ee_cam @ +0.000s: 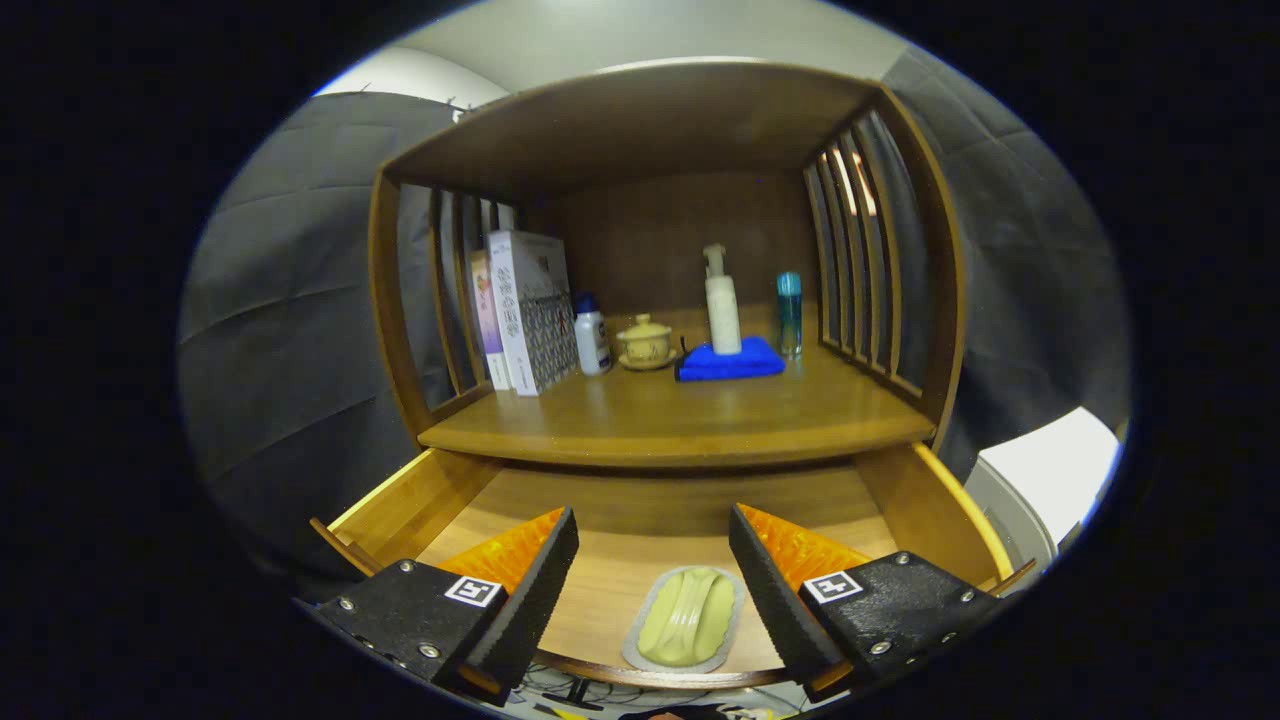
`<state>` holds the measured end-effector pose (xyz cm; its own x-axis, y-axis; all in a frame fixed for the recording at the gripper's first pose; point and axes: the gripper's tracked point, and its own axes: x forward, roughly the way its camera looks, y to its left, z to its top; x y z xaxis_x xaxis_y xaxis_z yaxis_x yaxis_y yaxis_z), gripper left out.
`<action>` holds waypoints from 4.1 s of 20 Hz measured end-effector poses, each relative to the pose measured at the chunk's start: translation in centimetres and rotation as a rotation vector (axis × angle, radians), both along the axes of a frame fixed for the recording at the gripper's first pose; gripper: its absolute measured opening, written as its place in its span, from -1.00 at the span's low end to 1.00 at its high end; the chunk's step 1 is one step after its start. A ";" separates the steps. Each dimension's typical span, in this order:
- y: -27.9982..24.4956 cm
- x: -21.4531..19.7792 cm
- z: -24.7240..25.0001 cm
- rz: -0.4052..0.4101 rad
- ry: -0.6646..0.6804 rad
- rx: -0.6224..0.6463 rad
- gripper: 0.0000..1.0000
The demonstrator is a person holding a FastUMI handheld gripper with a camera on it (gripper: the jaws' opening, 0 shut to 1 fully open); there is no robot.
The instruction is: Pull open the drawer, take out the items inside it, and place them on the countertop above the cabinet.
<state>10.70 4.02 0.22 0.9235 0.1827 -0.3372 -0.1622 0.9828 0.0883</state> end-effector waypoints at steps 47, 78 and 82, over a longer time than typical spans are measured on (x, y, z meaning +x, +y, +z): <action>0.3 3.3 2.1 0.092 0.000 0.021 -0.62; 1.8 16.6 7.8 -0.120 -0.158 0.035 0.91; 2.8 11.7 10.1 -0.079 -0.302 -0.026 0.90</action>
<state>22.37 6.77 10.31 0.9937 0.1011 -0.0486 -0.1000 0.9947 0.0228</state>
